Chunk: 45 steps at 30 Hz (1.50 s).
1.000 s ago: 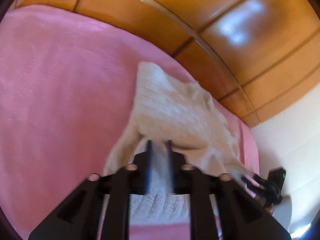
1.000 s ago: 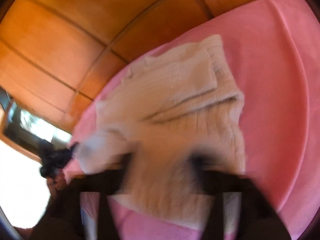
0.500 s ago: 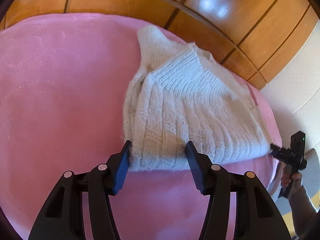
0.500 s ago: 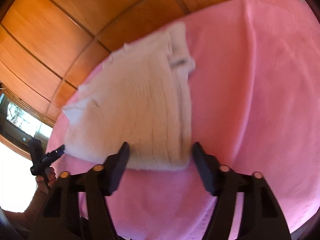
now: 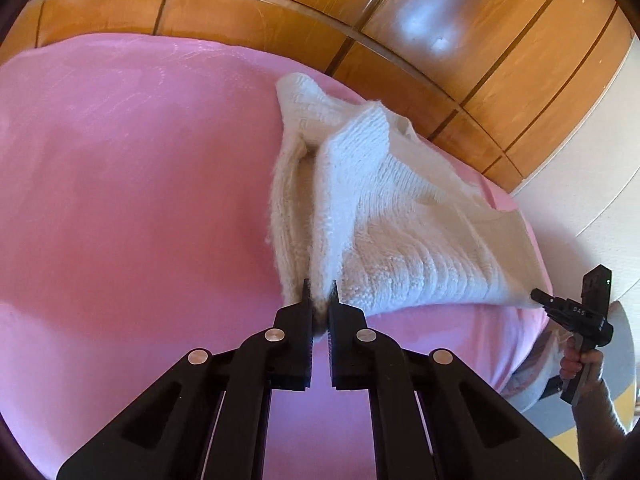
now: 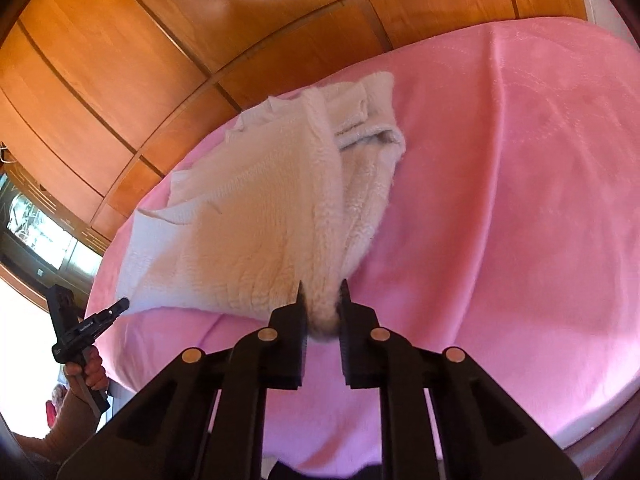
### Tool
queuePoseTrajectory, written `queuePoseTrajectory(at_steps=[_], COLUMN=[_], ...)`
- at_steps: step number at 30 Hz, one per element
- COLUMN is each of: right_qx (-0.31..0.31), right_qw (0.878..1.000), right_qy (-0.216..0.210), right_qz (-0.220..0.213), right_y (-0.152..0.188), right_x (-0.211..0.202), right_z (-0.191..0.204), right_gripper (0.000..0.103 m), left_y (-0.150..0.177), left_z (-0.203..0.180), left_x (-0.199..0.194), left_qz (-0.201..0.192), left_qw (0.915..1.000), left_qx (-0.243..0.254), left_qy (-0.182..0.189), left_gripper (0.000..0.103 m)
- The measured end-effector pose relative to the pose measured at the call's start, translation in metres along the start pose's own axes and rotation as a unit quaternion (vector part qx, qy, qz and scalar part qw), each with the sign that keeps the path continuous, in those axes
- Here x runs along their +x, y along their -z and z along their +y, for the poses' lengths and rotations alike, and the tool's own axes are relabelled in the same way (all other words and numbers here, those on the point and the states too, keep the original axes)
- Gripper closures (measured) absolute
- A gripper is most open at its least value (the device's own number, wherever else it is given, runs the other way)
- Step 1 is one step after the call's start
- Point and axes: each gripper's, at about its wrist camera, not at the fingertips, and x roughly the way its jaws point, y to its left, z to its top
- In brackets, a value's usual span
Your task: Fold small clothes
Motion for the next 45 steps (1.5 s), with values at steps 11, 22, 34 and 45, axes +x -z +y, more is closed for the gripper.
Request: queuePoseTrajectory(at_steps=[11, 22, 34, 45], right_qx=[-0.005, -0.087, -0.173, -0.145], right_qw=[0.999, 0.994, 0.976, 0.981], right_qy=[0.007, 0.070, 0.129, 0.076], right_qz=[0.052, 0.003, 0.008, -0.102], right_y=[0.045, -0.008, -0.021, -0.103], right_x=[-0.020, 0.003, 0.028, -0.023], right_z=[0.005, 0.018, 0.034, 0.058], right_gripper=[0.090, 0.051, 0.098, 0.098], left_y=[0.055, -0.012, -0.013, -0.081], left_z=[0.001, -0.023, -0.026, -0.030], left_x=[-0.046, -0.013, -0.007, -0.042], left_qz=[0.040, 0.005, -0.025, -0.119], left_qw=[0.9990, 0.9951, 0.9900, 0.9887], left_qx=[-0.021, 0.088, 0.128, 0.089], left_qy=[-0.002, -0.046, -0.055, 0.018], left_gripper=[0.097, 0.059, 0.099, 0.099])
